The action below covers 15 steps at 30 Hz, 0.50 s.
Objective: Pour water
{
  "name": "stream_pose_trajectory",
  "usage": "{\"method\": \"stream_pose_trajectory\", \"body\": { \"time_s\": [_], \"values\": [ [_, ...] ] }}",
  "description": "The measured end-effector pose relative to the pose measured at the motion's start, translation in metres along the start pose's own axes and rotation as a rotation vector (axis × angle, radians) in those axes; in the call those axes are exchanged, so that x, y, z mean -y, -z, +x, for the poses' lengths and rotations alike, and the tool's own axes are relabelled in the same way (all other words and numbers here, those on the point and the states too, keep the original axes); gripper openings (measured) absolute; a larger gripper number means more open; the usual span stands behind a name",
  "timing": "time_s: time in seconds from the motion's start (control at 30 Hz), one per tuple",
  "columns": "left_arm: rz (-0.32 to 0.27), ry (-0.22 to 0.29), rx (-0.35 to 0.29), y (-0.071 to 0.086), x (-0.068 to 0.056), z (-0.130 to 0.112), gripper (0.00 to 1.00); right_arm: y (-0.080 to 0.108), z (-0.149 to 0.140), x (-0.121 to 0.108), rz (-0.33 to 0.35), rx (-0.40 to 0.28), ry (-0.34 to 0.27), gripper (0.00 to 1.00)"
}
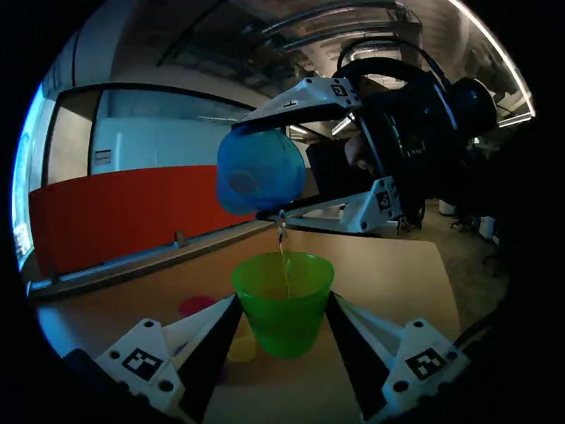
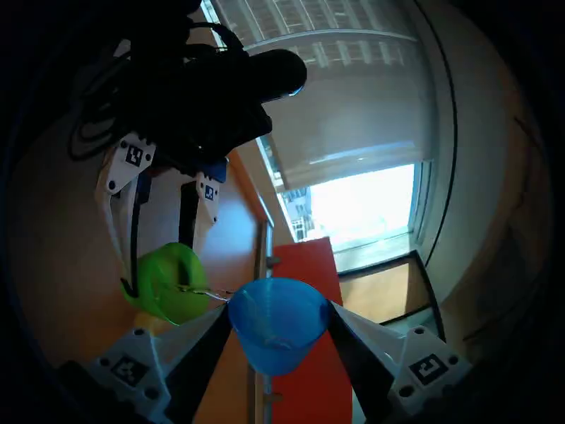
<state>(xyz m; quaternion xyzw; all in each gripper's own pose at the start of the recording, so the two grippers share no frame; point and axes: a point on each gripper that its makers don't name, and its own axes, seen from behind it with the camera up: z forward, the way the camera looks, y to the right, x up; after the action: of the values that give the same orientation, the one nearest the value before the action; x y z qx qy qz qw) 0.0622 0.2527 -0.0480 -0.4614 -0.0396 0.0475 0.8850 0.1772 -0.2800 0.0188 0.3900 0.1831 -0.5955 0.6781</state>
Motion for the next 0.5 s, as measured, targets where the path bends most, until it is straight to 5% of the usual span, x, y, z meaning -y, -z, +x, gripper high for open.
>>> {"method": "stream_pose_trajectory", "body": {
  "time_s": [0.5],
  "values": [
    [0.003, -0.005, -0.006, 0.0004, 0.0, 0.0025, 0.82, 0.0005, 0.0016, 0.0018, -0.003, 0.008, 0.047, 0.93]
  ]
}}
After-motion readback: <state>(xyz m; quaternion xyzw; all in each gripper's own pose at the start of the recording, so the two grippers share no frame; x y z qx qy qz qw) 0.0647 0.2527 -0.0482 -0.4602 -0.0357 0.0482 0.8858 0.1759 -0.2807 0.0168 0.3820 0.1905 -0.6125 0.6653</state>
